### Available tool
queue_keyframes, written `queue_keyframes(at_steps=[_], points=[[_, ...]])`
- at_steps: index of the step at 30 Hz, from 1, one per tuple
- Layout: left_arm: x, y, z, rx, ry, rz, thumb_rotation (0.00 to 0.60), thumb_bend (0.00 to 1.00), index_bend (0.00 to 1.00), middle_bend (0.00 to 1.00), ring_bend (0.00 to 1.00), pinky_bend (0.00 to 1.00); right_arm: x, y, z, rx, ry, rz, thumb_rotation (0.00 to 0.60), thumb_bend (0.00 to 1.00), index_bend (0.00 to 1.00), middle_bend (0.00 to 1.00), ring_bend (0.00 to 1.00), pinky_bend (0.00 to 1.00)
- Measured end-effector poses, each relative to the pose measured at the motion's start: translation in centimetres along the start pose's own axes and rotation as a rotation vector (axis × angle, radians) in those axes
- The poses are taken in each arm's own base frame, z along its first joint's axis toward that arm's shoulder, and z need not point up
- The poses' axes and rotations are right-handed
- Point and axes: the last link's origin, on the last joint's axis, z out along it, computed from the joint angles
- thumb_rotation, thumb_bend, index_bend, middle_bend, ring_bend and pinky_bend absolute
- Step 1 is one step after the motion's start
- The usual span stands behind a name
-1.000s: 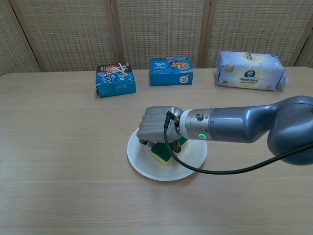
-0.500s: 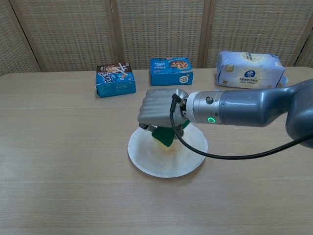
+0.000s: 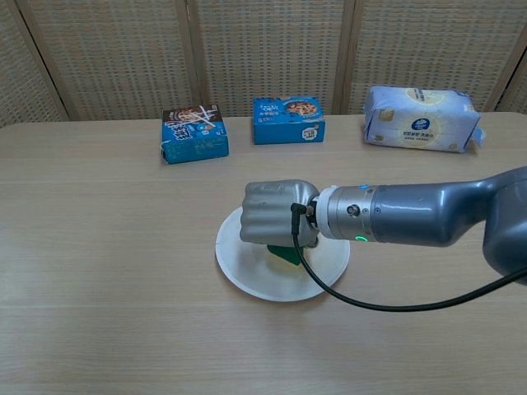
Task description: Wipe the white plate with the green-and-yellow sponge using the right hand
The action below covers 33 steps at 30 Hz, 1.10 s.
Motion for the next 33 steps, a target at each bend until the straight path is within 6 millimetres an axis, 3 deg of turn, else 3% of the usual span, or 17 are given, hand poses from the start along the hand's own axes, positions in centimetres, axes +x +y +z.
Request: queue_keyframes(at_steps=[12,23,33], points=[[0.0,0.0,0.0,-0.001,-0.004,-0.003,0.600,0.00,0.00,0.00,0.00,0.00,-0.3,0.0,-0.1,-0.001,-0.015,-0.036,0.600,0.53,0.63,0.56,0.46,0.72],[0.0,0.2,-0.2,-0.009,-0.004,-0.009,0.600,0.00,0.00,0.00,0.00,0.00,1.7,2.9,-0.1,-0.074,0.031,0.011,0.600,0.53,0.63,0.56,0.46,0.72],[0.2,0.2,-0.3,-0.009,0.001,-0.014,0.600,0.00,0.00,0.00,0.00,0.00,0.5,2.7,1.1,-0.076,-0.040,0.099,0.600,0.53,0.63,0.56,0.46,0.72]])
